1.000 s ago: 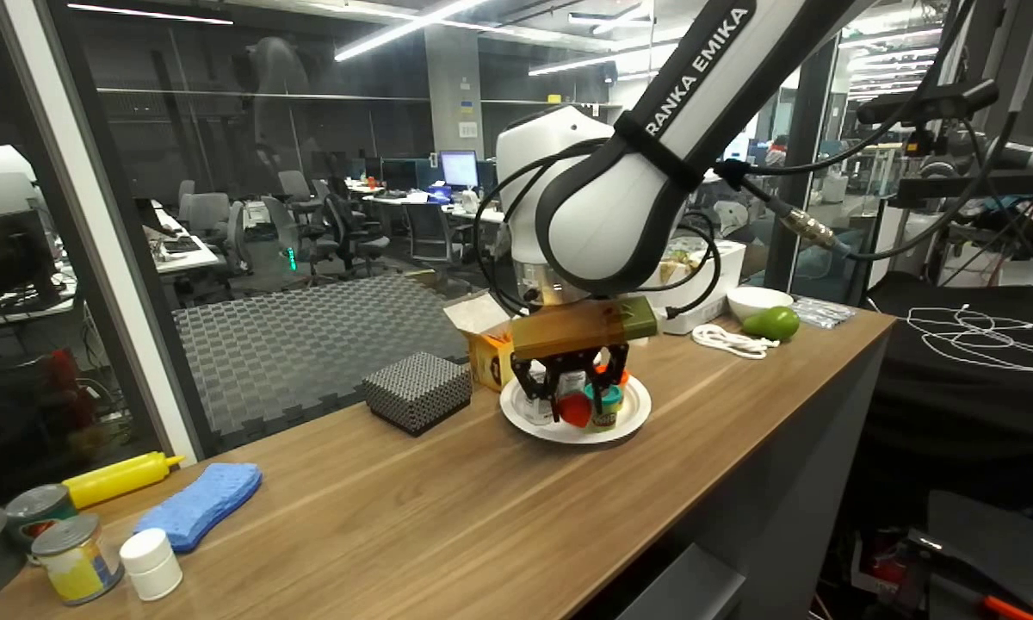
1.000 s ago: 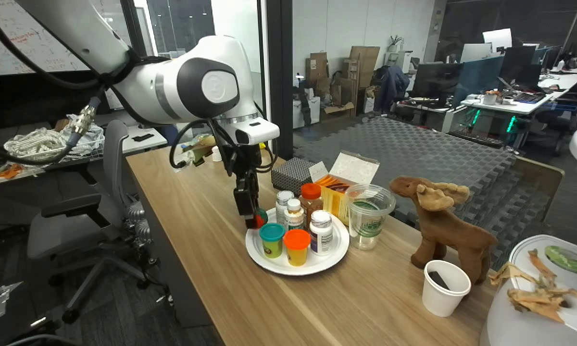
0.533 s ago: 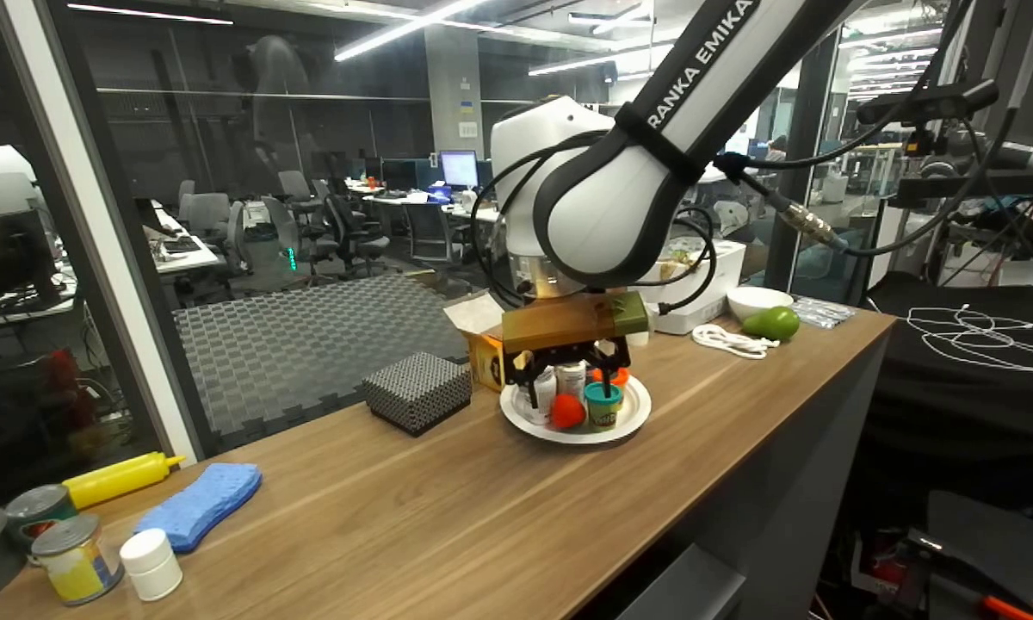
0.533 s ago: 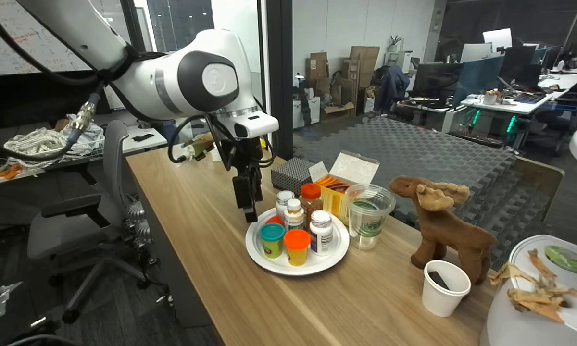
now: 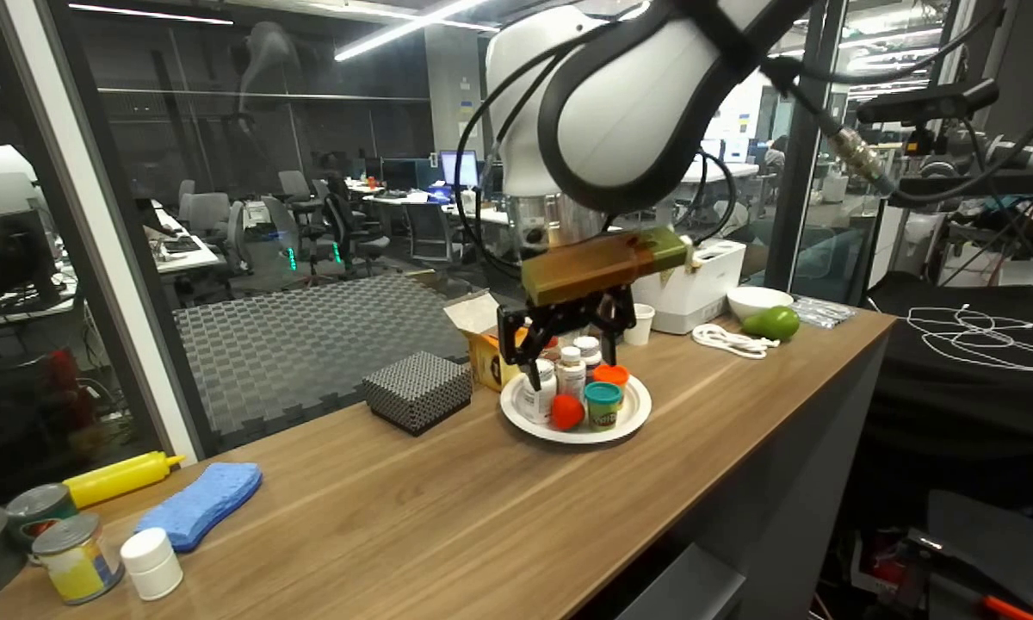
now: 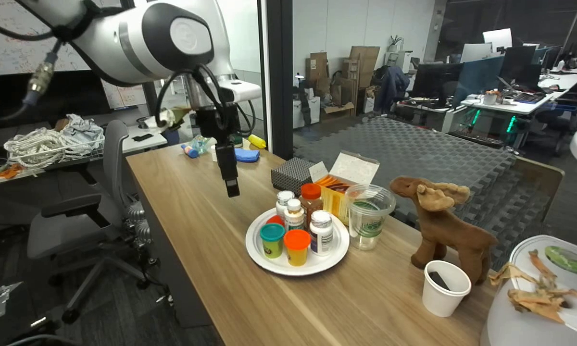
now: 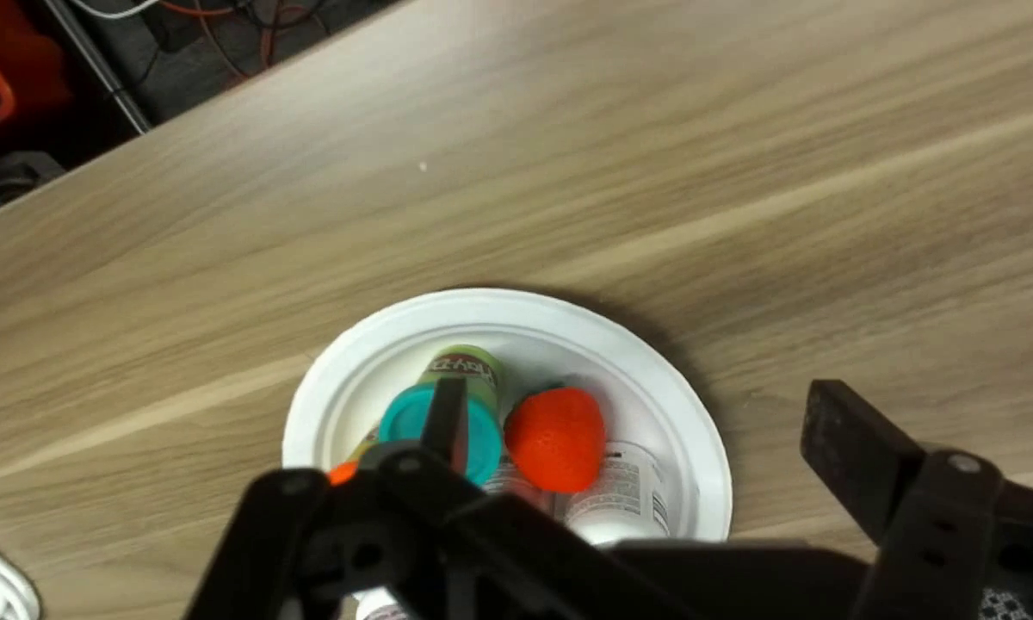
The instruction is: Pick up all the objects surrounding the white plate and arrange them on the plate, then pick up the cups and put them together
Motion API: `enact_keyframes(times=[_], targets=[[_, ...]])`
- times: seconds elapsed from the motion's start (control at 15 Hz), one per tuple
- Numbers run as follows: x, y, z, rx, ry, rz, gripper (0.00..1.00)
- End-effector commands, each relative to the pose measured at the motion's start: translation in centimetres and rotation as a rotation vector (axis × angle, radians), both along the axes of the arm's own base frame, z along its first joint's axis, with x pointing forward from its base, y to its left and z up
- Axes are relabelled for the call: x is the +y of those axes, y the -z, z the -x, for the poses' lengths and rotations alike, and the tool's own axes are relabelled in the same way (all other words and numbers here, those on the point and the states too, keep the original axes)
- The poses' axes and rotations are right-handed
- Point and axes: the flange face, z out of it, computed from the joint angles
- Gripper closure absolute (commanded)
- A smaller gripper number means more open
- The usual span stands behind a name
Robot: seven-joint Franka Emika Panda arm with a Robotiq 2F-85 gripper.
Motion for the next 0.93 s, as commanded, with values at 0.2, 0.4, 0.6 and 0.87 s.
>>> enact_keyframes(times=[0.2,0.4,0.6,0.87], targets=[[-3.0,-8.7,7.7,0.166,-0.317,-0.084,0.0],[-3.2,-11.5,10.1,0.204,-0.444,-0.194,0.0],[-1.6,-12.7,12.3,0.26,-0.603,-0.23,0.0],[-0.8,-11.8,12.0,0.289,-0.635,-0.205,0.0]])
